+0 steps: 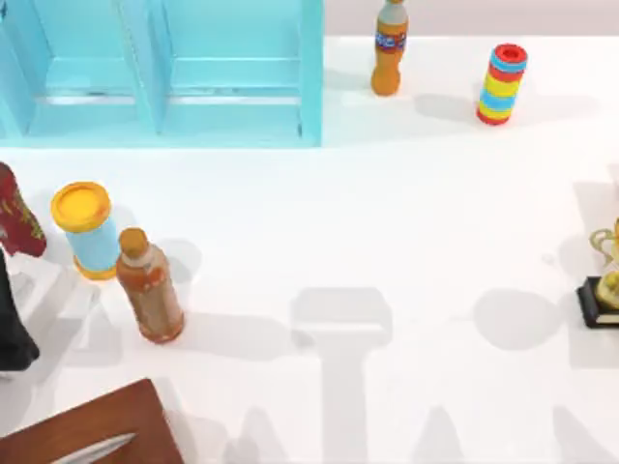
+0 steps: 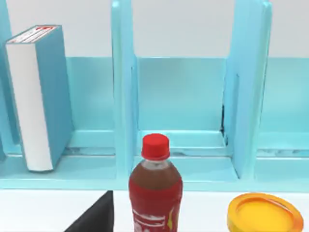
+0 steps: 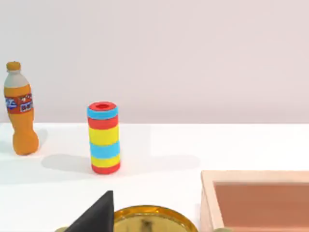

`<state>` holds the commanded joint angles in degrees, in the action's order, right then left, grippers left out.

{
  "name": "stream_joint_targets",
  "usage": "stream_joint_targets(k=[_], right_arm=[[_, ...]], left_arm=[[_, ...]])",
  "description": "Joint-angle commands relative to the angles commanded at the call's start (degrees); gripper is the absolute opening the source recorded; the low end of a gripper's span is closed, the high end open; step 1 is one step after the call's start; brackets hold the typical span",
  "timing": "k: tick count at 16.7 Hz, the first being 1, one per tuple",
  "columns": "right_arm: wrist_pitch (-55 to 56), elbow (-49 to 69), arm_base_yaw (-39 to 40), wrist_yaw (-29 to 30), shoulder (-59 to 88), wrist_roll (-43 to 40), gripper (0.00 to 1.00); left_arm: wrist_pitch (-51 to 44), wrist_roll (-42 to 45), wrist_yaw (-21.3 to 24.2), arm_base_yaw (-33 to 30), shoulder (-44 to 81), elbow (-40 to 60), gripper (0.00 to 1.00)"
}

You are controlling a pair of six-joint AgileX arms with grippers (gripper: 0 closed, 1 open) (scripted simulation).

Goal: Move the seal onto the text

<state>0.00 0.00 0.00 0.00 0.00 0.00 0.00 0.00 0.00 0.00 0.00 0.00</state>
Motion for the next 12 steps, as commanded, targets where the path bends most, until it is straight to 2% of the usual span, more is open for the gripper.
stream_joint_targets(k=[6, 12], right_arm=[[0.0, 0.0, 0.0, 0.0, 0.0, 0.0, 1.00], [0.0, 0.0, 0.0, 0.0, 0.0, 0.0, 1.00]], left_arm=[[4.1, 0.3, 2.1, 1.8, 5.9, 3.3, 1.00], [19.2, 1.4, 10.1, 8.7, 32.6, 15.7, 1.00]])
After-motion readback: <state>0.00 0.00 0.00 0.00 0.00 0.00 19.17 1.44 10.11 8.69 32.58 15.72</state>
